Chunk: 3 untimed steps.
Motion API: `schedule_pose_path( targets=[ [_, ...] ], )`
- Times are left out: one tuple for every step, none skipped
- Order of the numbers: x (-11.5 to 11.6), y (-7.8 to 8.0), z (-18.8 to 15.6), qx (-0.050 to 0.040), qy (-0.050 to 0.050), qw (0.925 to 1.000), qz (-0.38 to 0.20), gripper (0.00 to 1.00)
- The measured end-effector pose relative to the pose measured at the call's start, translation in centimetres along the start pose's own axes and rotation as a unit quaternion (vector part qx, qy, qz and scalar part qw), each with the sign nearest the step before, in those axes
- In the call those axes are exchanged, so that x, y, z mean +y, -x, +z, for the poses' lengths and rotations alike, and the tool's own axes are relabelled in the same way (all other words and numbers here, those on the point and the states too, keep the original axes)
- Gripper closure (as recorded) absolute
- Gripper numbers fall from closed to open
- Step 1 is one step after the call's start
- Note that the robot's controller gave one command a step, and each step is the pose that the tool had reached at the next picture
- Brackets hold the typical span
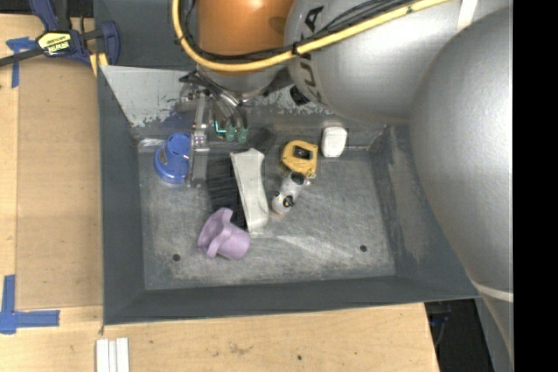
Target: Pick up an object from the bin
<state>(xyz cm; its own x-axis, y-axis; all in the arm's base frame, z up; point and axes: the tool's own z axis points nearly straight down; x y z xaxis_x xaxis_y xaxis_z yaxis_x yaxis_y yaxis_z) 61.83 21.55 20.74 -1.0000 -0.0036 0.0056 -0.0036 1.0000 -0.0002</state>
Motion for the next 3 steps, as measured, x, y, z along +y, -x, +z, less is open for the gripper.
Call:
schedule_pose_path(
  targets=[
    [-0.1,0.2,-0.5,-0.0043,0.001,1.0,0.002,0.0],
    [-2.6,-3.9,6.1,-0.0061,0.001,0.998,-0.063,0.0],
    [-4.6,-5.3,6.1,-0.0131,0.0,0.9741,-0.226,0.0]
  ],
)
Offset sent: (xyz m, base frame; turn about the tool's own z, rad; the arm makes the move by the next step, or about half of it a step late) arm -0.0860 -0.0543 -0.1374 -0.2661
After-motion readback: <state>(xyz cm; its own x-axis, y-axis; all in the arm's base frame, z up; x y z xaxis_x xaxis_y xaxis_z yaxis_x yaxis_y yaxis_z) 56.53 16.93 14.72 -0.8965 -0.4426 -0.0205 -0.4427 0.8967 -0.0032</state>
